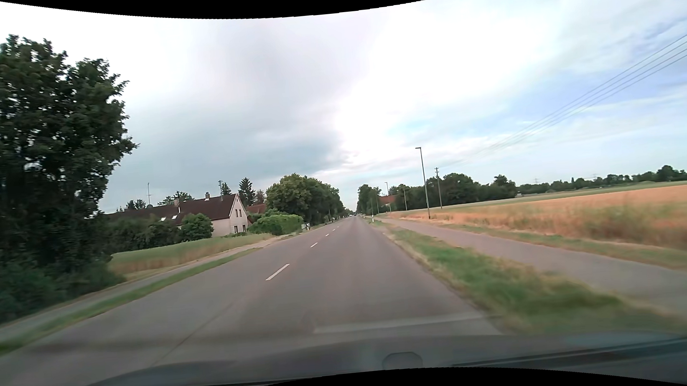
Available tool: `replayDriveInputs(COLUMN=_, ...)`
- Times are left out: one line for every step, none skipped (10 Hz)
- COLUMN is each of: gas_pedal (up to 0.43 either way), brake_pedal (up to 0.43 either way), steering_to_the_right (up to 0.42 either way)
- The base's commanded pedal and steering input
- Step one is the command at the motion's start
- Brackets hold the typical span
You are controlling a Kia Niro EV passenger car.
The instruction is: Follow the waypoints while adhering to traffic rules and regulations
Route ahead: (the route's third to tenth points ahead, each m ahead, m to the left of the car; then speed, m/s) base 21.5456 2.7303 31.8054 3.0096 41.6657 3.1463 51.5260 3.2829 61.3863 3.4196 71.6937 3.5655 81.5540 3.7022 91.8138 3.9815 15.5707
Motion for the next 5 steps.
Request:
replayDriveInputs(gas_pedal=0.087, brake_pedal=0.0, steering_to_the_right=-0.005)
replayDriveInputs(gas_pedal=0.087, brake_pedal=0.0, steering_to_the_right=-0.005)
replayDriveInputs(gas_pedal=0.098, brake_pedal=0.0, steering_to_the_right=-0.005)
replayDriveInputs(gas_pedal=0.098, brake_pedal=0.0, steering_to_the_right=-0.005)
replayDriveInputs(gas_pedal=0.11, brake_pedal=0.0, steering_to_the_right=-0.005)
